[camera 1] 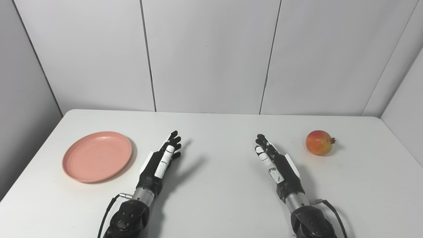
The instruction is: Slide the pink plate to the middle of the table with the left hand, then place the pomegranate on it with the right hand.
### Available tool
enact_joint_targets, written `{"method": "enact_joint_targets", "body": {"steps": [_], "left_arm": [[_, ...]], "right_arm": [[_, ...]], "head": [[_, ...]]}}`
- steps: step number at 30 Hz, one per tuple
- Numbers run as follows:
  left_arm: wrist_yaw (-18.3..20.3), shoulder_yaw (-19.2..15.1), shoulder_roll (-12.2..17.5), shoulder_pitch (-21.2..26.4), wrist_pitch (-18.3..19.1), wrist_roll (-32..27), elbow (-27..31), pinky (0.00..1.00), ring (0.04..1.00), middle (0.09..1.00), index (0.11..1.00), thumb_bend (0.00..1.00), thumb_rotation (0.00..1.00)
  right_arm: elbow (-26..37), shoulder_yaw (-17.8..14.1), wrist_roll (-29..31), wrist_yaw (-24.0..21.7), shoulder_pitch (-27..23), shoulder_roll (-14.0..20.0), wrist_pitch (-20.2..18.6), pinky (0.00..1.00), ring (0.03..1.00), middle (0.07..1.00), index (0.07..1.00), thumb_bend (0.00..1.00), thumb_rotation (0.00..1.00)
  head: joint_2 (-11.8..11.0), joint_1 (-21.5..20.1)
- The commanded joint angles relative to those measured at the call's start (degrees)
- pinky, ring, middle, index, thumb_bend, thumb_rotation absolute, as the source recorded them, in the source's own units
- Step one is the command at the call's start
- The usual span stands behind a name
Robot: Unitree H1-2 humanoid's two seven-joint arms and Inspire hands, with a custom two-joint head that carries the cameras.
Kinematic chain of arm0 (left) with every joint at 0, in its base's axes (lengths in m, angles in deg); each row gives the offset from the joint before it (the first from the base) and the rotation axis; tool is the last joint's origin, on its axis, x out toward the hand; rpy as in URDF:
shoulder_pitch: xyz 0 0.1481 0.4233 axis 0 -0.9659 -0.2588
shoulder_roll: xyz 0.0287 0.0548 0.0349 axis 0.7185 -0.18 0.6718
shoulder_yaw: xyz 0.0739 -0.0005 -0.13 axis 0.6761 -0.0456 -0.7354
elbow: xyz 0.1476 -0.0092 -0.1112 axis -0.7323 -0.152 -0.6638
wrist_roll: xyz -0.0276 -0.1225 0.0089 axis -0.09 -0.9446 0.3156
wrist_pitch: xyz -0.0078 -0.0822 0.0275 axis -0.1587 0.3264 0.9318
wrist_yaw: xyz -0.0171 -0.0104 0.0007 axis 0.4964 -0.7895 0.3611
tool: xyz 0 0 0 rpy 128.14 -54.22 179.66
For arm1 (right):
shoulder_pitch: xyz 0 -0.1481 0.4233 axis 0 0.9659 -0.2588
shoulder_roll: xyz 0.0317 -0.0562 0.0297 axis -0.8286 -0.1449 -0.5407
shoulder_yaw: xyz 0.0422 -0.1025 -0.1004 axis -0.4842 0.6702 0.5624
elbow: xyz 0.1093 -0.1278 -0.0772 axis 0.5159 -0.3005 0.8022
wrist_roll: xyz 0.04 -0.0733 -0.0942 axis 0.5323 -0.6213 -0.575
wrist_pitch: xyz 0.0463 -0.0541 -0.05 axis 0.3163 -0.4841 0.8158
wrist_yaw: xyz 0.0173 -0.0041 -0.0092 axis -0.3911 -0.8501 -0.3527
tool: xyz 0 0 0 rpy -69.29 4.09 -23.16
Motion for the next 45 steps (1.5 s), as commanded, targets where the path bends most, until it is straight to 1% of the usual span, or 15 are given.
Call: {"method": "enact_joint_targets", "body": {"steps": [1, 2, 5, 10, 14, 23, 29, 32, 35, 36, 37, 40, 45], "left_arm": [[-0.2, 1.1, -0.2, 0.5, -0.5, 1.4, -0.5, 0.9, 0.948, 0.963, 0.952, 0.67, 1.0], [-0.4, 1.3, -0.3, 0.5, -0.6, 1.6, -0.6, 0.9, 0.948, 0.964, 0.953, 0.67, 1.0], [-0.9, 1.6, -0.6, 0.4, -0.8, 2.1, -0.7, 0.9, 0.95, 0.967, 0.954, 0.65, 1.0], [-1.2, 1.9, -1.1, 0.3, -2.8, 1.8, -1.7, 0.91, 0.958, 0.972, 0.956, 0.64, 1.0], [-0.9, 2.0, -1.5, 0.3, -4.5, 1.0, -2.5, 0.92, 0.965, 0.978, 0.963, 0.62, 1.0], [-0.5, 1.6, -1.6, 0.7, -7.9, 0.1, -4.9, 0.93, 0.967, 0.978, 0.965, 0.62, 1.0], [-1.6, 1.3, -1.8, 1.0, -10.7, 0.9, -7.0, 0.91, 0.957, 0.967, 0.959, 0.62, 1.0], [-1.8, 1.3, -2.0, 1.1, -12.0, 1.0, -7.8, 0.92, 0.959, 0.968, 0.962, 0.62, 1.0], [-2.2, 1.5, -2.4, 1.3, -12.9, 1.5, -8.4, 0.92, 0.961, 0.968, 0.962, 0.62, 1.0], [-2.1, 1.5, -2.5, 1.3, -13.1, 1.4, -8.5, 0.93, 0.963, 0.97, 0.964, 0.62, 1.0], [-1.8, 1.6, -2.7, 1.4, -13.2, 1.2, -8.7, 0.94, 0.97, 0.976, 0.97, 0.62, 1.0], [-1.4, 1.5, -3.1, 1.7, -14.4, 0.7, -9.8, 0.95, 0.977, 0.985, 0.976, 0.59, 1.0], [-1.7, 1.6, -3.6, 2.4, -16.8, 0.9, -12.2, 0.95, 0.979, 0.986, 0.979, 0.59, 1.0]], "right_arm": [[1.7, -0.5, 0.4, -0.3, -1.5, 0.6, 0.6, 0.95, 0.924, 0.942, 0.936, 0.58, 0.83], [1.6, -0.6, 0.5, -0.3, -1.4, 0.7, 0.7, 0.95, 0.924, 0.942, 0.936, 0.58, 0.83], [2.1, -0.8, 1.0, -0.5, -1.0, 0.9, 0.1, 0.97, 0.932, 0.947, 0.939, 0.58, 0.82], [2.1, -0.8, 0.9, -0.9, -0.7, 1.5, 0.5, 0.98, 0.937, 0.95, 0.949, 0.58, 0.84], [1.6, -1.2, 1.5, -1.5, -0.5, 1.8, 1.3, 1.0, 0.943, 0.957, 0.956, 0.57, 0.84], [0.8, -1.2, 1.9, -1.4, -0.6, 1.7, 2.2, 1.0, 0.96, 0.968, 0.964, 0.55, 0.83], [-0.6, -1.3, 1.6, -0.6, -0.7, 1.4, 3.6, 1.0, 0.957, 0.967, 0.959, 0.56, 0.83], [-1.2, -1.6, 1.9, -0.5, -0.7, 1.4, 4.3, 1.0, 0.95, 0.962, 0.955, 0.56, 0.83], [-1.5, -2.0, 2.2, -0.5, -0.7, 1.5, 4.5, 1.0, 0.948, 0.959, 0.953, 0.56, 0.83], [-1.7, -2.1, 2.4, -0.6, -0.7, 1.6, 4.8, 1.0, 0.949, 0.96, 0.954, 0.56, 0.83], [-2.0, -2.2, 2.7, -0.8, -0.8, 1.7, 5.3, 1.0, 0.949, 0.959, 0.956, 0.55, 0.82], [-2.8, -2.4, 3.1, -1.3, -0.9, 2.1, 6.1, 1.0, 0.955, 0.961, 0.961, 0.51, 0.83], [-4.8, -2.7, 3.6, -1.6, -1.5, 2.2, 7.2, 1.0, 0.959, 0.962, 0.963, 0.5, 0.84]], "head": [[-0.6, 1.1], [-0.6, 1.1], [-1.2, 2.9], [-2.1, 4.7], [-3.3, 6.3], [-4.5, 6.9], [-5.4, 7.7], [-6.3, 9.4], [-7.0, 12.1], [-7.0, 12.1], [-7.5, 13.1], [-8.1, 14.1], [-9.2, 16.3]]}}
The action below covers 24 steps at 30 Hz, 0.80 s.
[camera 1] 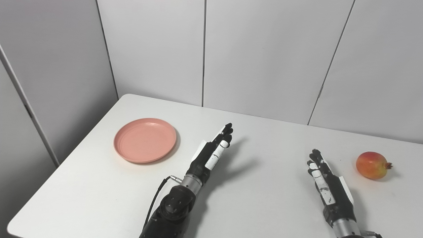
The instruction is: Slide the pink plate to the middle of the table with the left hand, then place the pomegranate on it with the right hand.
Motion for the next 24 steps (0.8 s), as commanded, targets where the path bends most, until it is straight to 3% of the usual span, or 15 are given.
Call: {"method": "enact_joint_targets", "body": {"steps": [1, 10, 24], "left_arm": [[-0.3, 0.3, -1.0, -1.1, -2.7, 0.0, -3.0, 0.95, 0.979, 0.986, 0.979, 0.59, 1.0], [-2.0, 0.3, -2.0, -0.6, -4.3, 1.3, -4.8, 0.94, 0.973, 0.98, 0.968, 0.62, 1.0], [-2.9, -0.5, -1.6, -0.8, -5.9, 1.7, -4.8, 0.95, 0.979, 0.991, 0.984, 0.58, 1.0]], "right_arm": [[-0.3, -0.8, 0.8, -0.2, -2.1, 0.5, 2.3, 1.0, 0.96, 0.963, 0.963, 0.49, 0.83], [0.4, -0.6, 0.3, -0.8, -1.2, 1.7, 4.5, 1.0, 0.952, 0.967, 0.972, 0.4, 0.86], [0.4, -0.6, 0.4, -0.3, -1.4, 1.0, 4.7, 0.98, 0.941, 0.963, 0.971, 0.39, 0.83]], "head": [[-0.4, 0.8], [-1.6, 4.7], [-1.7, 2.9]]}}
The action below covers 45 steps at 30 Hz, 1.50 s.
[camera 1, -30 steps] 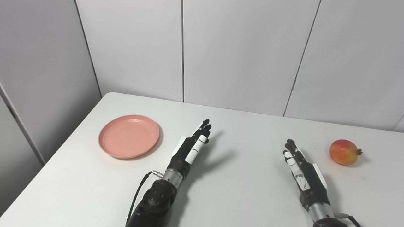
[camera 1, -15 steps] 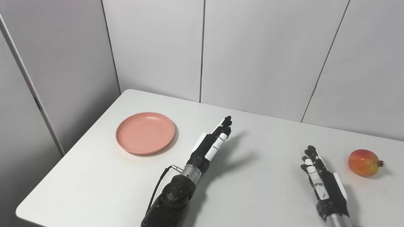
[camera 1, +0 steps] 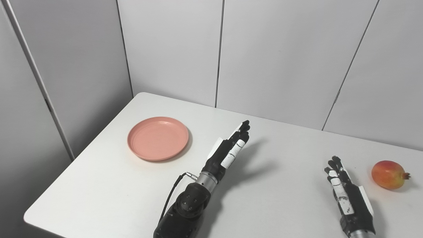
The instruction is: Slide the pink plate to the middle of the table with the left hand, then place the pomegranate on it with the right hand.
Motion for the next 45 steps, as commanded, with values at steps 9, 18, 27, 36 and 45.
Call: {"method": "enact_joint_targets", "body": {"steps": [9, 18, 27, 36, 45], "left_arm": [[-6.1, -2.6, -0.2, -2.0, -4.2, 1.4, -2.2, 0.93, 0.96, 0.969, 0.962, 0.58, 1.0], [-7.3, -6.5, 0.4, -1.2, -4.1, -1.6, 1.1, 0.96, 0.979, 0.987, 0.985, 0.6, 1.0], [-7.1, -9.4, 2.9, 0.5, 0.2, -3.4, 5.3, 0.95, 0.952, 0.964, 0.969, 0.62, 1.0], [-8.1, -11.1, 5.3, 2.5, 3.4, -3.0, 6.7, 0.94, 0.955, 0.96, 0.963, 0.63, 1.0], [-6.6, -15.2, 10.5, 4.5, 2.6, -7.5, 5.6, 0.94, 0.946, 0.952, 0.955, 0.66, 1.0]], "right_arm": [[-0.6, 0.0, -0.8, 1.0, -2.4, -1.0, 3.0, 0.99, 0.945, 0.965, 0.973, 0.41, 0.84], [-2.8, 0.1, -1.5, 1.6, -3.6, -1.0, 4.9, 0.99, 0.957, 0.969, 0.979, 0.39, 0.86], [-3.3, 0.1, -2.4, 2.5, -4.1, -1.5, 5.1, 0.99, 0.952, 0.964, 0.974, 0.4, 0.86], [-4.3, -0.1, -2.0, 2.8, -4.9, -1.6, 5.5, 0.99, 0.954, 0.963, 0.971, 0.42, 0.84], [-5.9, -0.5, -0.9, 2.2, -5.6, -1.4, 6.8, 1.0, 0.958, 0.964, 0.976, 0.41, 0.82]], "head": [[-1.0, -0.4], [-1.8, -0.7], [-1.7, -1.1], [-2.0, -1.1], [-2.7, 0.0]]}}
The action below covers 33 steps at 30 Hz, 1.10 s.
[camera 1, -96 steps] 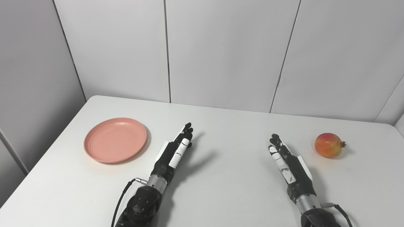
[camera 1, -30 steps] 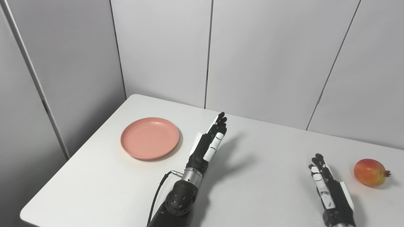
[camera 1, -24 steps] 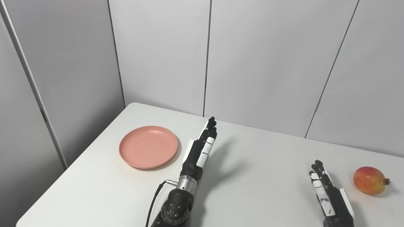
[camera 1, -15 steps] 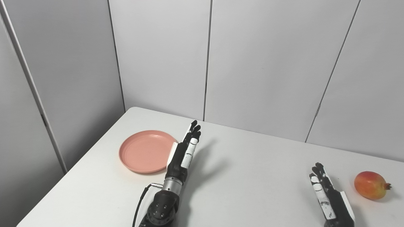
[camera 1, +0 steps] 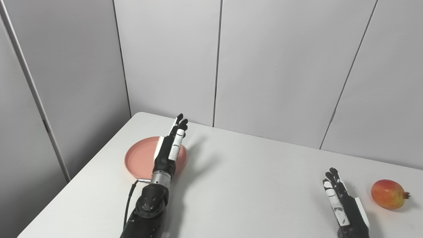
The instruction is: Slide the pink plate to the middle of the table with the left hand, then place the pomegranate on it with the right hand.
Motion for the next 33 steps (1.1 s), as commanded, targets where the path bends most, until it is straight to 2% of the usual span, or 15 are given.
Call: {"method": "enact_joint_targets", "body": {"steps": [1, 6, 9, 13, 17, 26, 33], "left_arm": [[0.9, -0.5, 1.8, 3.0, -2.2, -1.2, 0.6, 0.92, 0.938, 0.948, 0.948, 0.67, 1.0], [0.3, -1.8, 3.9, 3.2, 0.3, -1.9, 1.6, 0.91, 0.922, 0.929, 0.926, 0.7, 1.0], [0.0, -2.4, 4.9, 3.1, 1.3, -1.6, 2.6, 0.89, 0.893, 0.9, 0.895, 0.68, 1.0], [-1.0, -3.2, 6.6, 2.9, 2.4, -0.4, 3.0, 0.92, 0.876, 0.868, 0.862, 0.69, 1.0], [-3.0, -3.5, 8.0, 2.8, 3.3, 2.0, 2.7, 0.85, 0.84, 0.828, 0.82, 0.7, 1.0], [-4.8, -4.9, 10.3, 3.0, 3.2, 2.8, 0.7, 0.74, 0.769, 0.774, 0.773, 0.68, 1.0], [-5.8, -4.9, 11.8, 3.1, 2.9, 4.5, -2.3, 0.74, 0.763, 0.77, 0.769, 0.67, 1.0]], "right_arm": [[-0.3, -0.4, 0.8, -0.3, -1.5, 0.1, 3.2, 1.0, 0.959, 0.965, 0.978, 0.41, 0.82], [-1.1, -0.2, -0.1, 0.2, -1.8, 0.4, 4.2, 0.99, 0.95, 0.96, 0.974, 0.42, 0.84], [-1.6, -0.2, -0.1, 0.1, -2.0, 0.5, 4.6, 0.98, 0.946, 0.96, 0.975, 0.41, 0.85], [-2.0, -0.4, 0.2, 0.0, -2.2, 0.5, 5.1, 0.98, 0.944, 0.959, 0.977, 0.4, 0.85], [-2.0, -0.4, 0.4, -0.2, -2.2, 0.5, 5.1, 0.98, 0.945, 0.962, 0.979, 0.41, 0.85], [-2.4, -0.4, 0.4, -0.1, -2.3, 0.7, 5.7, 0.98, 0.943, 0.961, 0.977, 0.42, 0.83], [-1.9, -0.5, 0.7, -0.1, -2.0, 0.6, 6.0, 0.98, 0.945, 0.964, 0.98, 0.41, 0.83]], "head": [[0.1, 0.1], [-0.2, 0.5], [-0.3, 0.6], [-0.4, 0.7], [-0.4, 0.8], [-0.4, 1.3], [-0.5, 1.7]]}}
